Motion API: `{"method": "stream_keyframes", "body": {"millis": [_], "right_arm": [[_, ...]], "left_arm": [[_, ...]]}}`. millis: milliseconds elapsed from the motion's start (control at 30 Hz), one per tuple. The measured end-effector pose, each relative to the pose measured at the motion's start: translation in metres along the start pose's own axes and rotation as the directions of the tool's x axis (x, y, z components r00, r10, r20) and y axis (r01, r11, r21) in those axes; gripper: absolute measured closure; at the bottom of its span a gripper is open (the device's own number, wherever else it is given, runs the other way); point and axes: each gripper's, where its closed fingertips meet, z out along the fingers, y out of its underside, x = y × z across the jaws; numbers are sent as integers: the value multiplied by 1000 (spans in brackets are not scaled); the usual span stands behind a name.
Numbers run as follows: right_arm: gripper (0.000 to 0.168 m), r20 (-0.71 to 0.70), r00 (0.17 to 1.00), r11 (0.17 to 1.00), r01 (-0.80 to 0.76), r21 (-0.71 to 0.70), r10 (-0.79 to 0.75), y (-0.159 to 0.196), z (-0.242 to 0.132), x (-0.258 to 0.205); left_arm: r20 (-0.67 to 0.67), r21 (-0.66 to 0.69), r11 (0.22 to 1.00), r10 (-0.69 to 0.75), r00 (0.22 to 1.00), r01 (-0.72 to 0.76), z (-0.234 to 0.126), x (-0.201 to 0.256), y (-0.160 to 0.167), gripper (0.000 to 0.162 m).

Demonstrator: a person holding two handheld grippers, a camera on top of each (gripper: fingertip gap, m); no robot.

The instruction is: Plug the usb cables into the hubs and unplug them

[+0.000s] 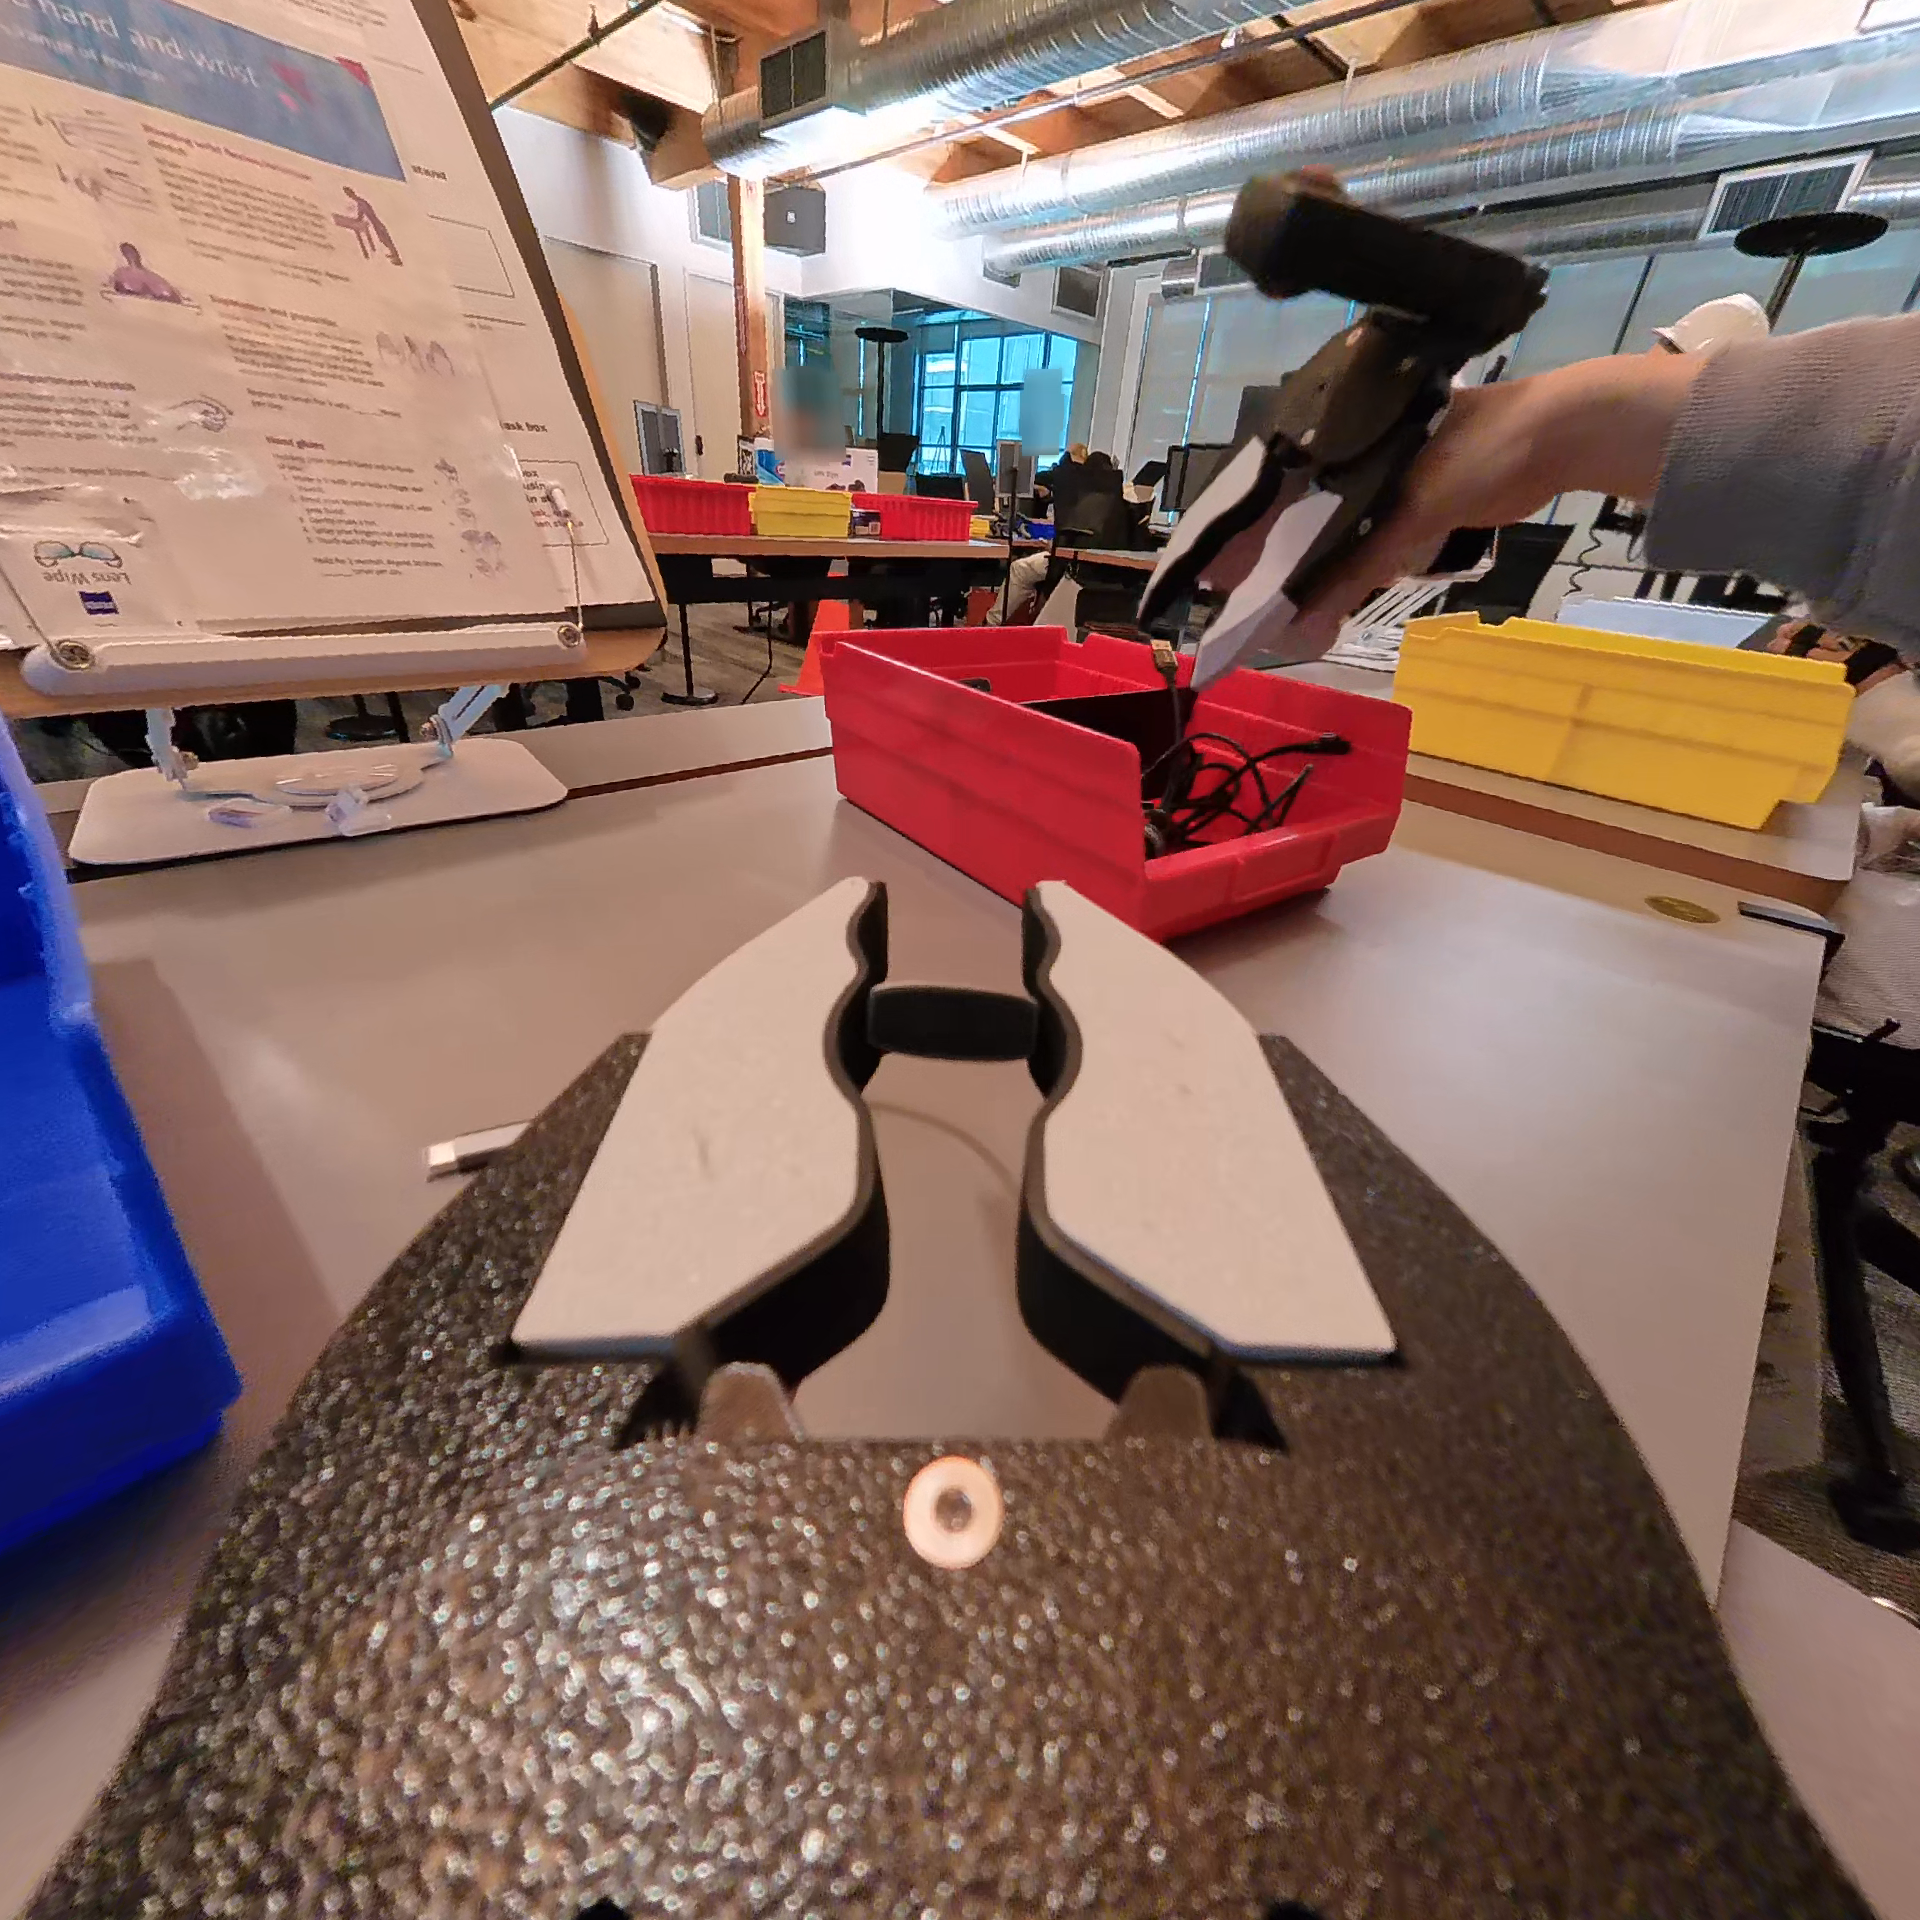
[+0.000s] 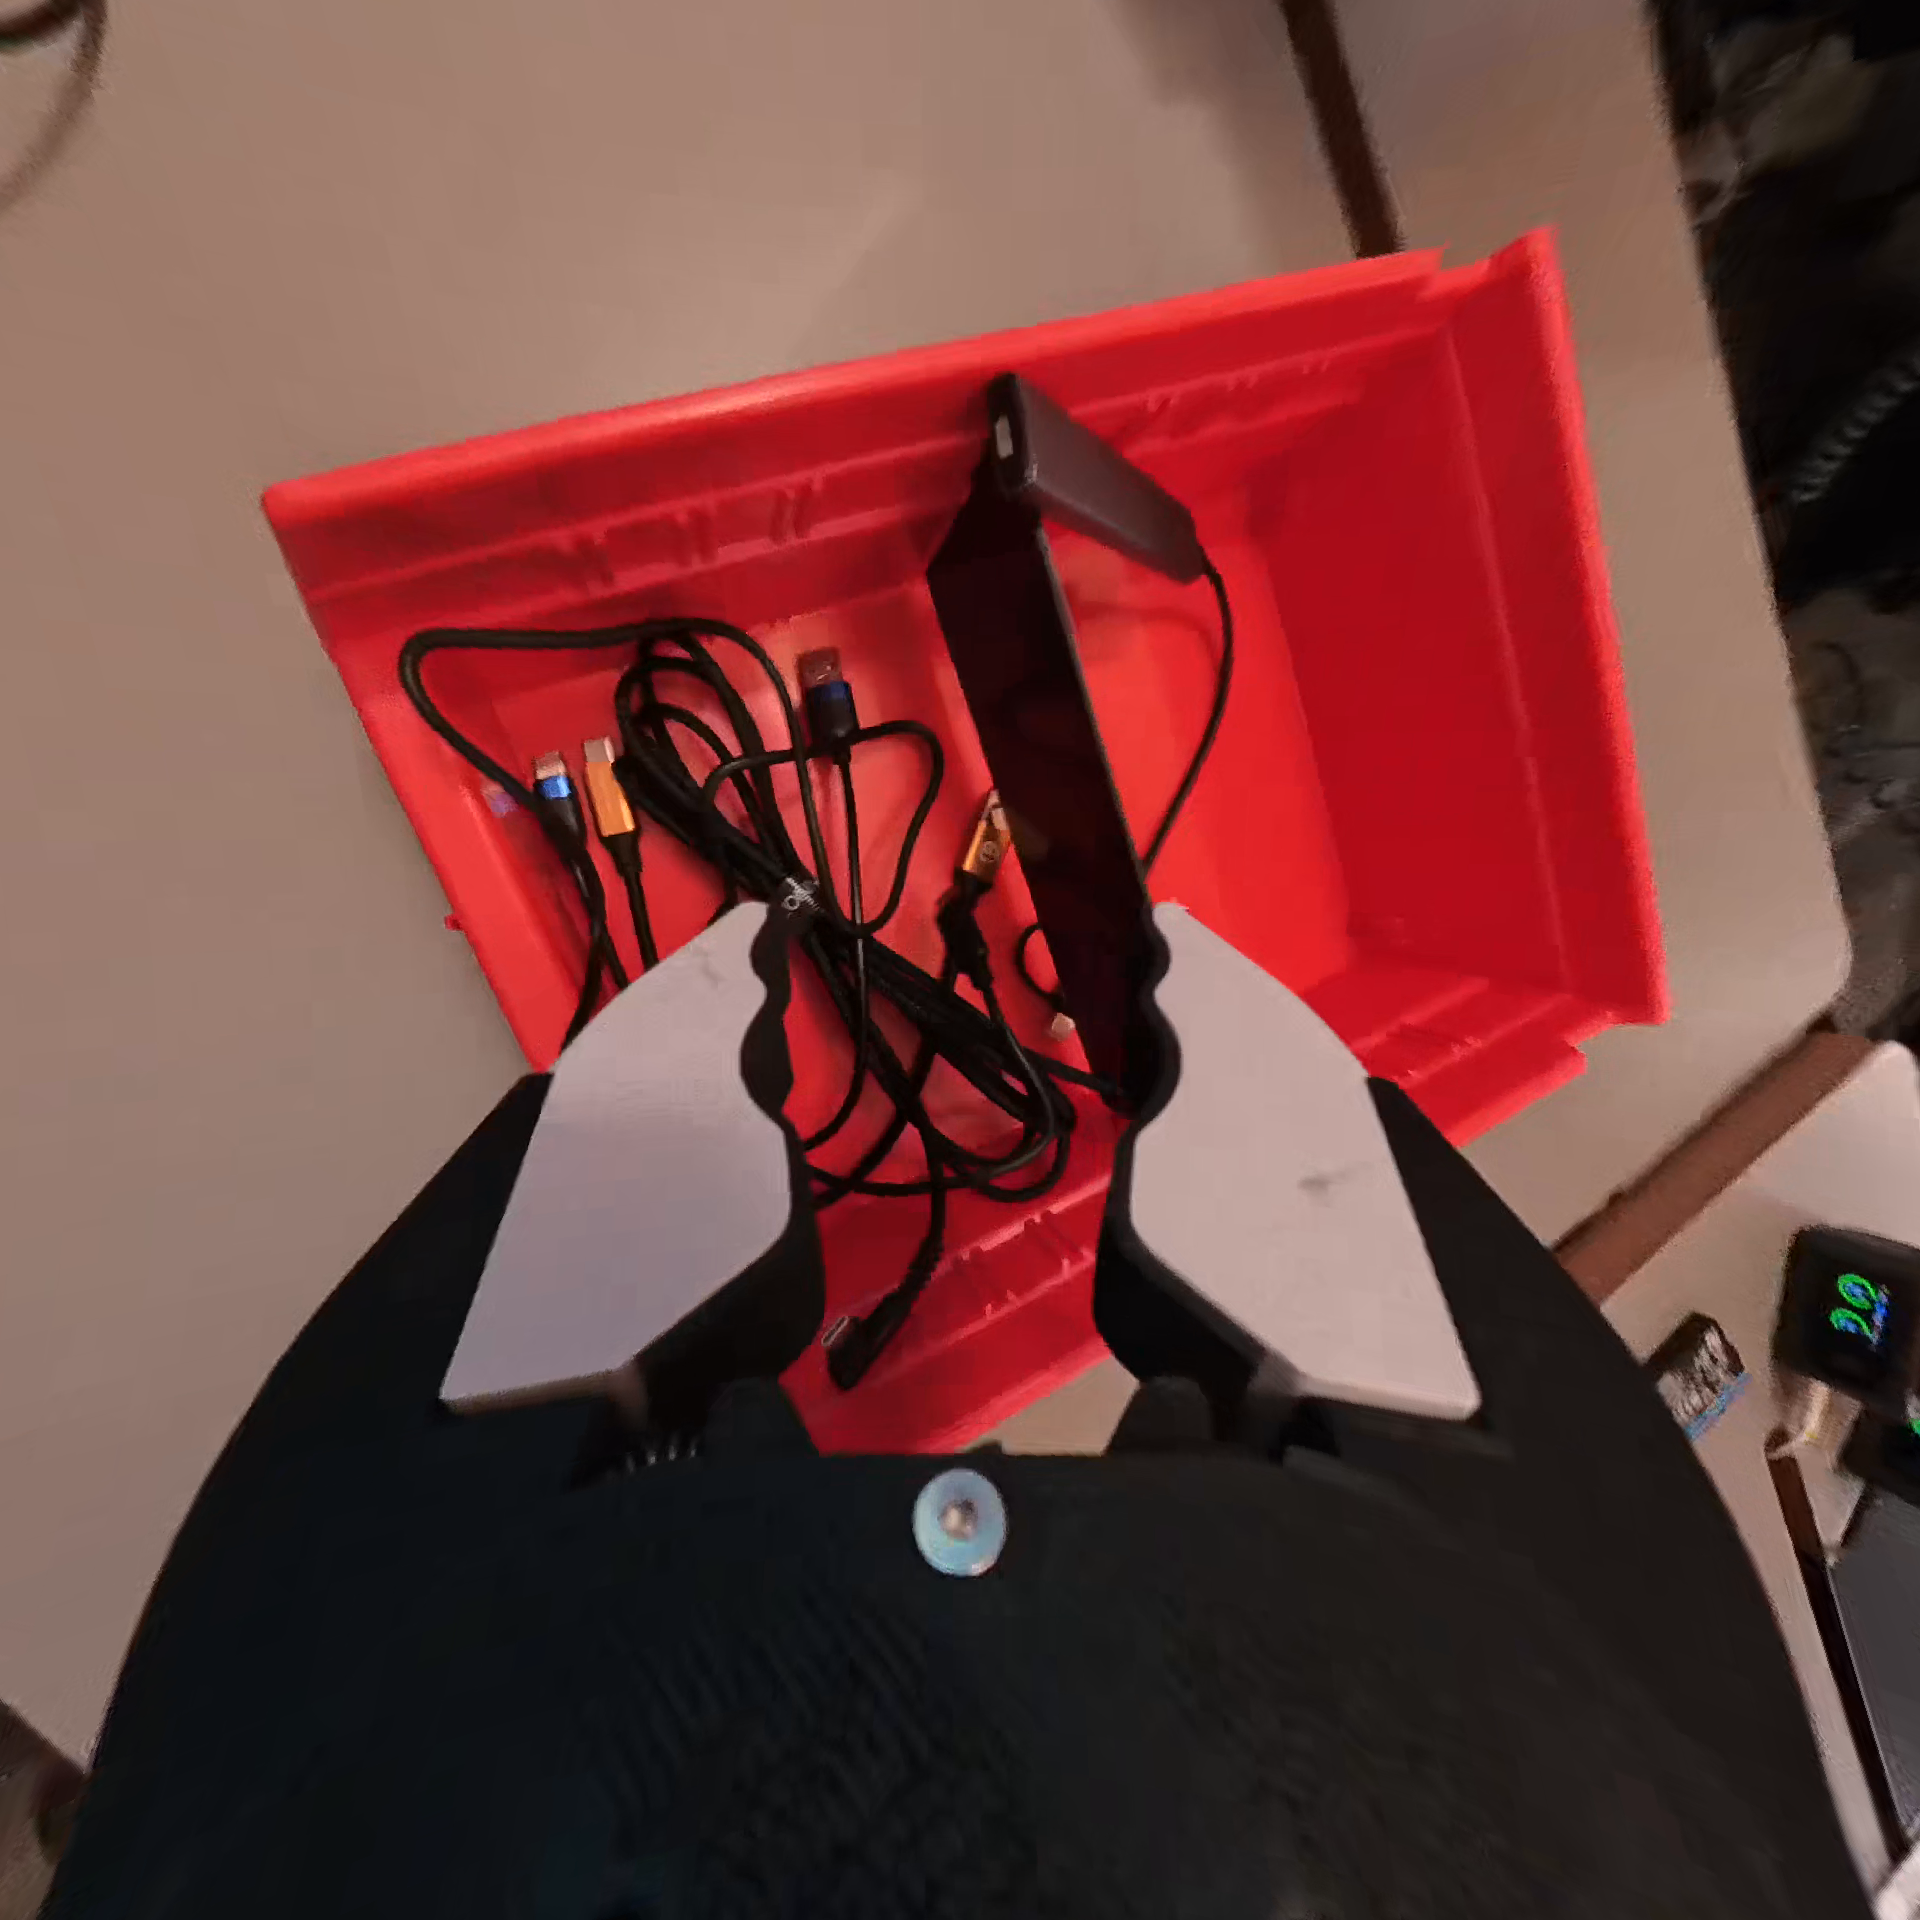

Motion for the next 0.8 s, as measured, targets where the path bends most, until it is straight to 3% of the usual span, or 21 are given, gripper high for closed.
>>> {"method": "stream_keyframes", "body": {"millis": [67,133,200,300,400,500,800], "right_arm": [[101,-2,999,994,-34,106,35,-20,-17,-8],[102,117,993,943,-51,329,13,-61,-36,-49],[104,234,965,863,-17,505,-118,-94,-51,-108],[109,262,916,744,57,666,-304,-122,-59,-185],[114,315,868,729,75,680,-383,-127,-45,-235],[136,358,818,725,101,681,-450,-128,-35,-264],[146,402,760,749,163,642,-511,-123,-26,-280]], "left_arm": [[-12,0,1000,4,1000,-4,0,2,0,138],[-47,14,1000,18,999,-17,0,6,-2,138],[-134,44,998,44,990,-38,0,19,-5,138],[-316,107,994,31,948,3,-6,45,-14,138],[-419,155,987,25,908,45,-17,60,-23,138],[-462,167,986,75,883,4,-24,69,-30,137],[-488,202,979,110,866,-10,-30,76,-37,137]]}}
